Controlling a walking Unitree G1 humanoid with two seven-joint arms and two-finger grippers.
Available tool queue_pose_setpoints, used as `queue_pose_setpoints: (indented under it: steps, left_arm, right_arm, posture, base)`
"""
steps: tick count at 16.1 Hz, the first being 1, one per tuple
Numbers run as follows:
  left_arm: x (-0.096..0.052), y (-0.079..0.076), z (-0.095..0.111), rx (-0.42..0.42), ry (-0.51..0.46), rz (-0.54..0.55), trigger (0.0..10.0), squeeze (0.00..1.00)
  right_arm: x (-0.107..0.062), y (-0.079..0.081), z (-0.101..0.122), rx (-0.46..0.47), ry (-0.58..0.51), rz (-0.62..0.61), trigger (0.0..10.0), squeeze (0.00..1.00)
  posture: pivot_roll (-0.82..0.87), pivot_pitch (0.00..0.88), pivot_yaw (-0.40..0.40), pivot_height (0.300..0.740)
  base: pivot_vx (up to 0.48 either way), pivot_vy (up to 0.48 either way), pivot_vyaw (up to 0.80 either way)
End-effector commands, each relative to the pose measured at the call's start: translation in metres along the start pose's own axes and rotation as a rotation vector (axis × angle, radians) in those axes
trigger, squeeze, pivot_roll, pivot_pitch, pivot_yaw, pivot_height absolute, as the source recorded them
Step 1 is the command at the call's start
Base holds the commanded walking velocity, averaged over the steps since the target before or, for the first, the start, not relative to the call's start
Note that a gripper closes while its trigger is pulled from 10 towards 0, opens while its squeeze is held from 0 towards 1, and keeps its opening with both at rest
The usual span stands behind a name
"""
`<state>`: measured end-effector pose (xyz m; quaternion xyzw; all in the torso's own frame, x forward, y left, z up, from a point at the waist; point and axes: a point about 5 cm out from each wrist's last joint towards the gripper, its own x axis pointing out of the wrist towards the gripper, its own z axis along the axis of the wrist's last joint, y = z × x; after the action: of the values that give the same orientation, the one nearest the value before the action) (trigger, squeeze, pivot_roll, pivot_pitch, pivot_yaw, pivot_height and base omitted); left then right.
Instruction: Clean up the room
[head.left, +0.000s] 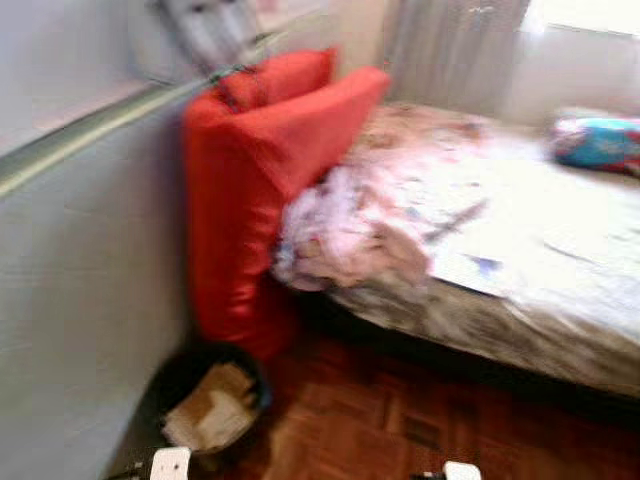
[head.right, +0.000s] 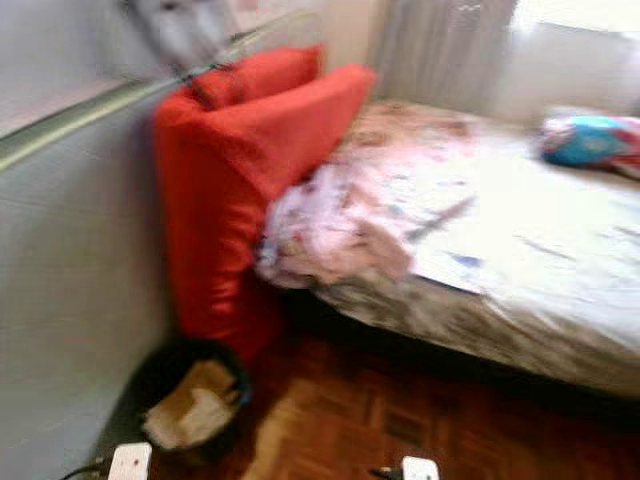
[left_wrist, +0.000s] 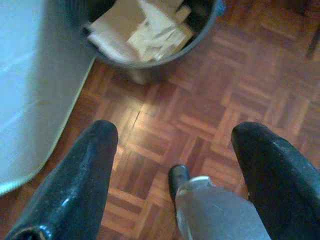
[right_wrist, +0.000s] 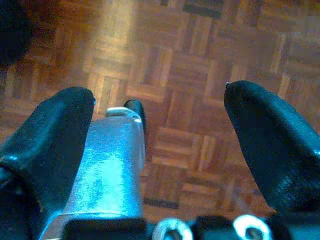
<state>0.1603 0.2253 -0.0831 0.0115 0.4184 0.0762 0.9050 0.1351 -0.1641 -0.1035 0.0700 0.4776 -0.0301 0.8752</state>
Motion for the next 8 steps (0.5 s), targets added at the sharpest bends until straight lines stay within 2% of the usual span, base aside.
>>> queue_pose_setpoints:
  steps: [1,4,8]
  left_arm:
    - [0.0115,-0.0083,0.0236,0.176,0.094,-0.041,10.0,0.00]
    - [0.0113,-0.0064,0.0232,0.179,0.094,-0.039,10.0,0.00]
    - [0.0102,-0.0013,0.0204,0.191,0.105,-0.033,10.0,0.00]
  right_arm:
    - [0.0057,-0.0412,0.0606,0.026,-0.030,-0.041,10.0,0.00]
    - [0.0060,-0.0393,0.0592,0.033,-0.029,-0.042,10.0,0.00]
    - [0.0066,-0.0337,0.0548,0.069,-0.038,-0.039,10.0,0.00]
  posture:
    - [0.09,0.000,-0.005,0.740]
    - [0.09,0.000,0.001,0.740]
    - [0.09,0.000,0.034,0.740]
  base:
    - [0.000,0.000,-0.76]
    - [0.000,0.000,-0.76]
    - [0.000,0.000,0.00]
